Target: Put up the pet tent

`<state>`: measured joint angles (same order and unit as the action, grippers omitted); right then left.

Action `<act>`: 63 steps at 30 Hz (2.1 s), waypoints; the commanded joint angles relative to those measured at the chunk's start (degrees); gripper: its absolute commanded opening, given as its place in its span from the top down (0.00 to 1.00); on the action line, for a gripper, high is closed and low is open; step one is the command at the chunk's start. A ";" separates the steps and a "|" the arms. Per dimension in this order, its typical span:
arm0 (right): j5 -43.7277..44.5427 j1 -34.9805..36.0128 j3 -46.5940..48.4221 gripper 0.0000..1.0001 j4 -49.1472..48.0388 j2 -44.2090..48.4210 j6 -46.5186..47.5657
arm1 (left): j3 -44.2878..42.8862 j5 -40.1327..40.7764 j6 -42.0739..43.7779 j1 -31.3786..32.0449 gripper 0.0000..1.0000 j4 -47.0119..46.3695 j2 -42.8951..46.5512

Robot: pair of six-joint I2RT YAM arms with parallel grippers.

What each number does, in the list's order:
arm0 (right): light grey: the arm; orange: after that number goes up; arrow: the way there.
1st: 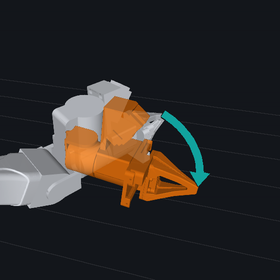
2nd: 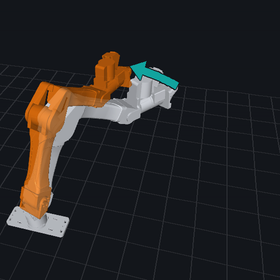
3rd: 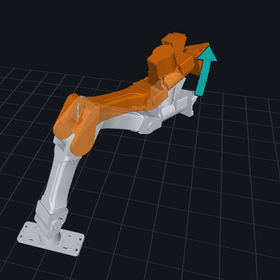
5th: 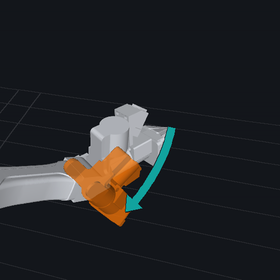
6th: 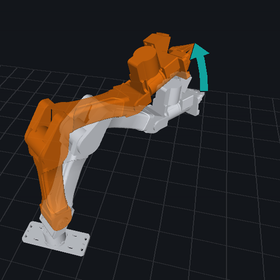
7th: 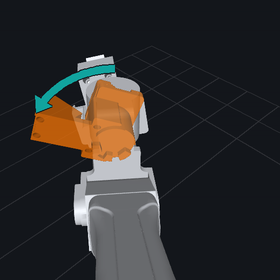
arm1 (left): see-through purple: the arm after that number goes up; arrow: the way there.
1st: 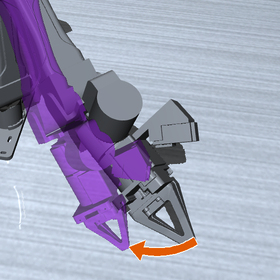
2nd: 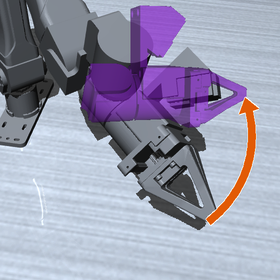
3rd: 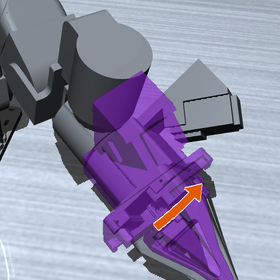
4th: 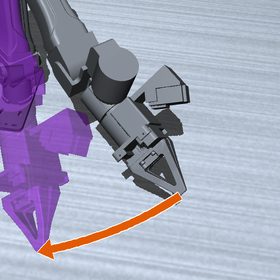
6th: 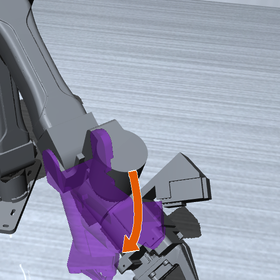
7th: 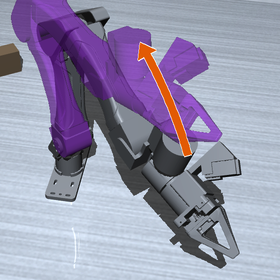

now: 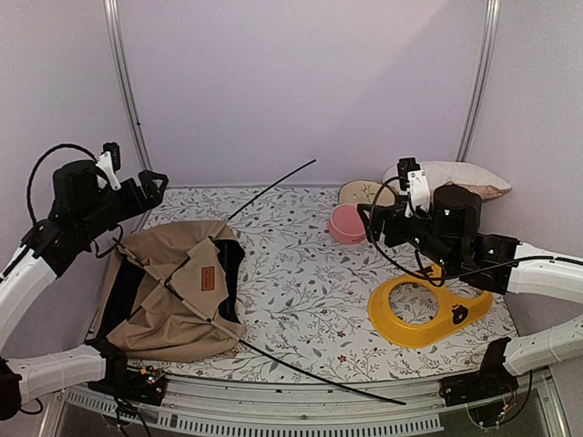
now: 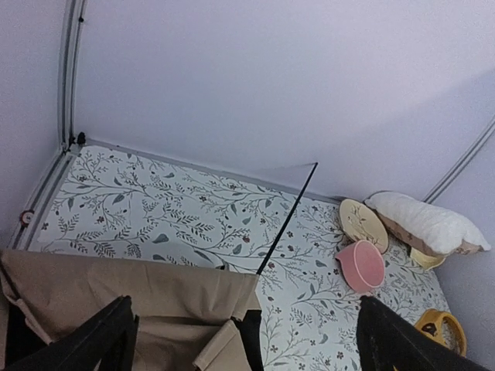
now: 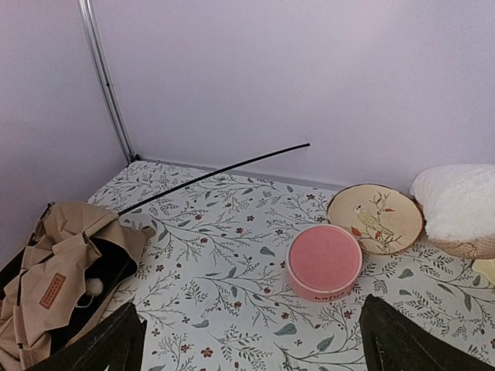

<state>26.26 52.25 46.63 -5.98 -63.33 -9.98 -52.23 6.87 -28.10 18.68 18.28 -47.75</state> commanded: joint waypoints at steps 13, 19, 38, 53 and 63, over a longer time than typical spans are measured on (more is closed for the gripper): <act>-24.68 3.24 12.89 0.02 5.00 -20.68 1.13 | 12.16 4.99 -28.91 5.89 0.05 16.32 0.82; -30.11 5.30 16.30 0.03 5.60 -25.41 0.79 | 16.69 8.81 -38.24 10.92 0.09 21.72 4.52; -27.55 5.60 19.47 0.06 7.64 -31.25 1.68 | 19.43 20.42 -36.84 12.25 0.06 17.27 0.48; -25.52 5.58 17.37 0.07 7.81 -29.41 2.28 | 17.53 13.42 -31.46 -2.10 0.29 4.56 -8.75; -25.42 5.58 17.35 0.07 8.81 -29.19 2.75 | 16.48 15.05 -33.56 -3.27 0.53 5.07 -14.71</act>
<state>-0.08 57.69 64.45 2.26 -93.84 -7.86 -34.57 21.28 -60.97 16.14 24.03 -60.71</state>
